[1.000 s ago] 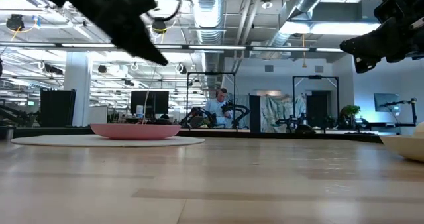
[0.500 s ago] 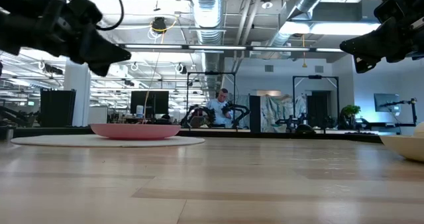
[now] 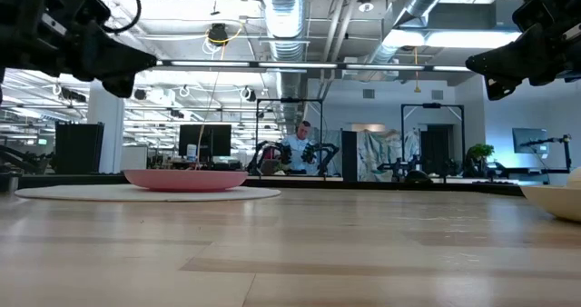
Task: Pick & Place donuts
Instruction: Return to Home Position
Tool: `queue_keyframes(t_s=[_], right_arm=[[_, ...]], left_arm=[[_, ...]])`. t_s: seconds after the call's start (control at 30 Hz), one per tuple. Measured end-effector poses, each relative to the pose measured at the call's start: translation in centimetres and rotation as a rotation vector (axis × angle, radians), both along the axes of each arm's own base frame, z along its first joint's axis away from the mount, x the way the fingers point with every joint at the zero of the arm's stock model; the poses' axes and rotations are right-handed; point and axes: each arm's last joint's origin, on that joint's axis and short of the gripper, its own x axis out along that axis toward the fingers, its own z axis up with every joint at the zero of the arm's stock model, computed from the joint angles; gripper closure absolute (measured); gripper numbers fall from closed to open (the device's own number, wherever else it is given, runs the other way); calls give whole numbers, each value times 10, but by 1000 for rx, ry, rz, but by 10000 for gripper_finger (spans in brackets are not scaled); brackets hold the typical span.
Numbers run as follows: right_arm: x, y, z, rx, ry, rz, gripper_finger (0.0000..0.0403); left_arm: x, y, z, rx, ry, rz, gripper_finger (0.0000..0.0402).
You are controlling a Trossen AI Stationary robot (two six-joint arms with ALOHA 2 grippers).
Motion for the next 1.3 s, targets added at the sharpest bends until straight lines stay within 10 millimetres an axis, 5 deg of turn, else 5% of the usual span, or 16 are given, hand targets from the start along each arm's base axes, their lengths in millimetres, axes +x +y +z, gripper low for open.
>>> queue_keyframes(t_s=[0.37,1.3], right_arm=[[0,0,0,0,0,0,397],[0,0,0,0,1,0,397]], left_arm=[[-18,-1,4,63,-73,-59,401],[-18,-2,0,57,-17,-62,401]])
